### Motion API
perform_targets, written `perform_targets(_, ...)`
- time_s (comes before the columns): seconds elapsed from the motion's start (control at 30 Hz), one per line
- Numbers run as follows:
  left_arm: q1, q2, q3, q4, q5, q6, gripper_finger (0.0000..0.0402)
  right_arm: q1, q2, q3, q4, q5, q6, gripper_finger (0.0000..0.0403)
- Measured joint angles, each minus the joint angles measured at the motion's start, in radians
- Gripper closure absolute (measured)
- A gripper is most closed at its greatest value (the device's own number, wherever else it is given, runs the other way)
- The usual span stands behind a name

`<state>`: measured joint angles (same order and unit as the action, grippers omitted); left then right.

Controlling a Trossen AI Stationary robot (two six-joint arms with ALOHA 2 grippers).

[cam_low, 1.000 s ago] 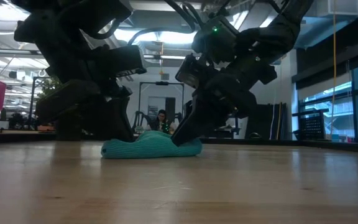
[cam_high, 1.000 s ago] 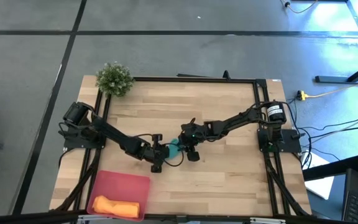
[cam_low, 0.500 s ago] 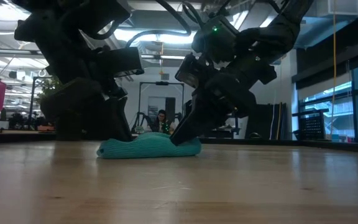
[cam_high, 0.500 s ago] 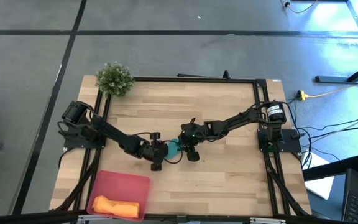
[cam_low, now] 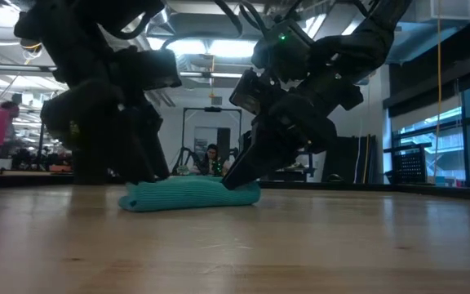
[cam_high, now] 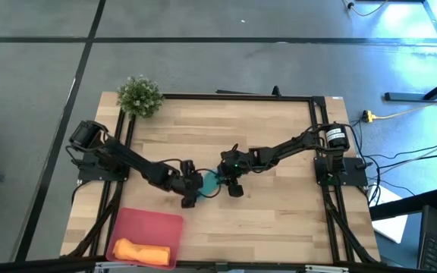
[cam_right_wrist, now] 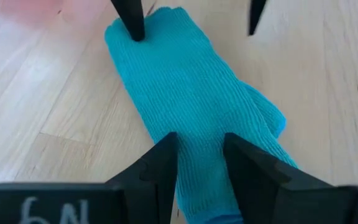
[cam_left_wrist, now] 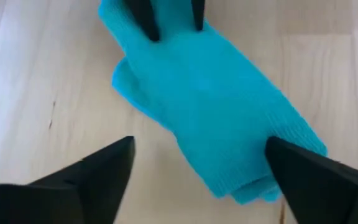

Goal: Roll microfiber towels into tight, uniform cylinder then place into a basket
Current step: Roll the blue microfiber cloth, then put the blue microfiber cloth into the bin

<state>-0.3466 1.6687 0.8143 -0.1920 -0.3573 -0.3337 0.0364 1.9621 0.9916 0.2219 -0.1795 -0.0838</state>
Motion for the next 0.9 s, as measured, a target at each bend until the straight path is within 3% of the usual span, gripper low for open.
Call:
perform_targets(0.13,0.010,-0.022,0.000,-0.017,-0.001,-0.001,0.0007,-0.001,0.000,0.000,-0.001,0.002,0.000,0.0267)
perform_targets(0.43,0.014,-0.048,0.052,-0.021,-0.008,-0.016,0.0003,-0.001,0.000,0.000,-0.002,0.003,0.000,0.0267)
perform_targets(0.6,0.017,-0.047,0.073,-0.016,-0.012,-0.099,0.0002,-0.001,0.000,0.000,-0.002,0.003,0.000,0.0267)
perform_targets(0.9,0.038,0.056,0.073,0.065,-0.018,-0.188,0.0002,-0.001,0.000,0.000,-0.002,0.003,0.000,0.0267)
